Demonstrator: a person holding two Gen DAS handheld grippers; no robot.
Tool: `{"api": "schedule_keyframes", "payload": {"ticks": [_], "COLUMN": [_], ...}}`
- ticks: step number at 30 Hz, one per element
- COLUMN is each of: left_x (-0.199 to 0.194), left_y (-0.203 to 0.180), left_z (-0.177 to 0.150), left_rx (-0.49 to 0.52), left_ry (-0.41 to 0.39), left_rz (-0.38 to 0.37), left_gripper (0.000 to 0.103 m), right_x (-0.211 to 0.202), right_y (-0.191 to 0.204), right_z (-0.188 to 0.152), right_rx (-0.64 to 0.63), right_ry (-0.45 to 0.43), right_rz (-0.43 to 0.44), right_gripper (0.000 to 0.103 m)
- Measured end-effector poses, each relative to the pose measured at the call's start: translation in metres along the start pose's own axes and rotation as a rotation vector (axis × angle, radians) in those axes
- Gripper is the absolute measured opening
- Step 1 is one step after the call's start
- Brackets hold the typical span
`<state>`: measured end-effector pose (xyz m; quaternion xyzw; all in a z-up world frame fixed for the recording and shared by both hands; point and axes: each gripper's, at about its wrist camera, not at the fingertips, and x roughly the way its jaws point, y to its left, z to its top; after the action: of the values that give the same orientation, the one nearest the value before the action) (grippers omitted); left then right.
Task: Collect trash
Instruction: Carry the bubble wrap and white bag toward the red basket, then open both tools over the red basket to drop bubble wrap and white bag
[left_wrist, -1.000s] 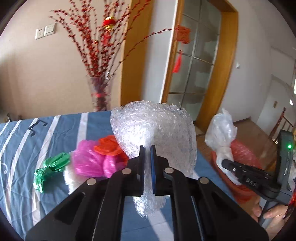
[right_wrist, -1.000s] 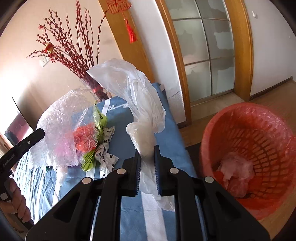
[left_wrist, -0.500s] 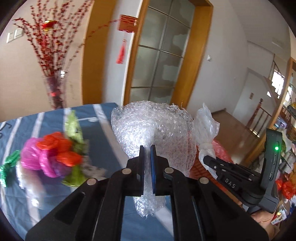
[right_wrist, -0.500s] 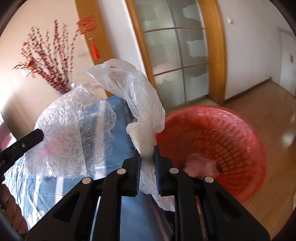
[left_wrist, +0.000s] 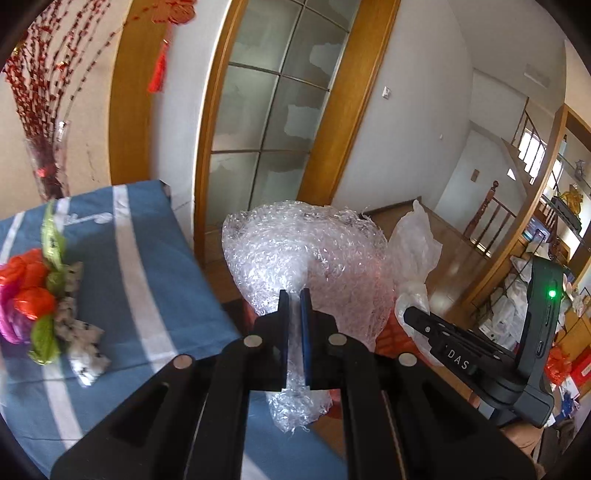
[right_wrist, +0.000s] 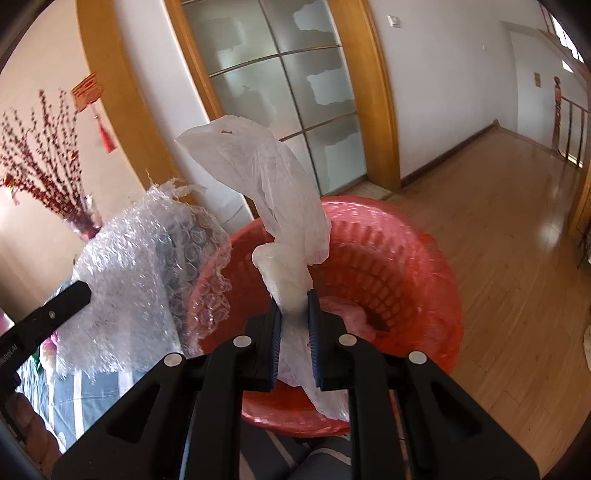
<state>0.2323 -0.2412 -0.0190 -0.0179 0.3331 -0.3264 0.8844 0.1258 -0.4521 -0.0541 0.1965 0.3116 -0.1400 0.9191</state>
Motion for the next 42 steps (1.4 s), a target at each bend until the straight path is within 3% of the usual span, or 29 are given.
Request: {"api": "schedule_keyframes", "payload": {"ticks": [9,13,15,21,27,31,37,42], "left_x": [0.042,0.06,0.063,0.062,0.035,0.007,-0.037,-0.075], "left_y": [-0.016,-0.019,-0.018,-0.002,0.016,0.032,0.071,0.103], "left_z": [-0.008,-0.012,-0.014,-0.018,-0.023,-0.025,-0.03,-0.039], "left_rx": [-0.014,-0.026,-0.031,-0.059,-0.066,-0.071,-0.071,-0.076], "left_ry": [0.069,0.121,0.136,0.145,0.09,0.032,-0.019,-0.065], "left_rz": [-0.038,-0.043,-0.037,-0.005,0.091,0.149,0.276,0.419], "left_gripper": [0.008,0.012,0.023,0.043,0.071,0.08,0.084,0.089], "right_x": [0.013,0.019,0.021,0.02,0.012,0.006,-0.001,0.0], "right_y": [-0.022,-0.027,-0.028,-0.033,-0.026,-0.015,0.018,0.058], "right_z": [0.004,0.004,0.003,0.001,-0.003,-0.005,-0.011,-0.018], "right_rx": [0.042,0.049,0.052,0.059,0.022,-0.023,-0.111,-0.187], "right_ry": [0.014,0.023,0.032,0.032,0.002,-0.016,-0.044,-0.051], "right_rz": [-0.028,-0.029,-0.025,-0.039,-0.073,-0.083,-0.073,-0.04], "right_gripper": [0.014,0.019,0.023,0.039,0.058,0.065,0.082,0.084]}}
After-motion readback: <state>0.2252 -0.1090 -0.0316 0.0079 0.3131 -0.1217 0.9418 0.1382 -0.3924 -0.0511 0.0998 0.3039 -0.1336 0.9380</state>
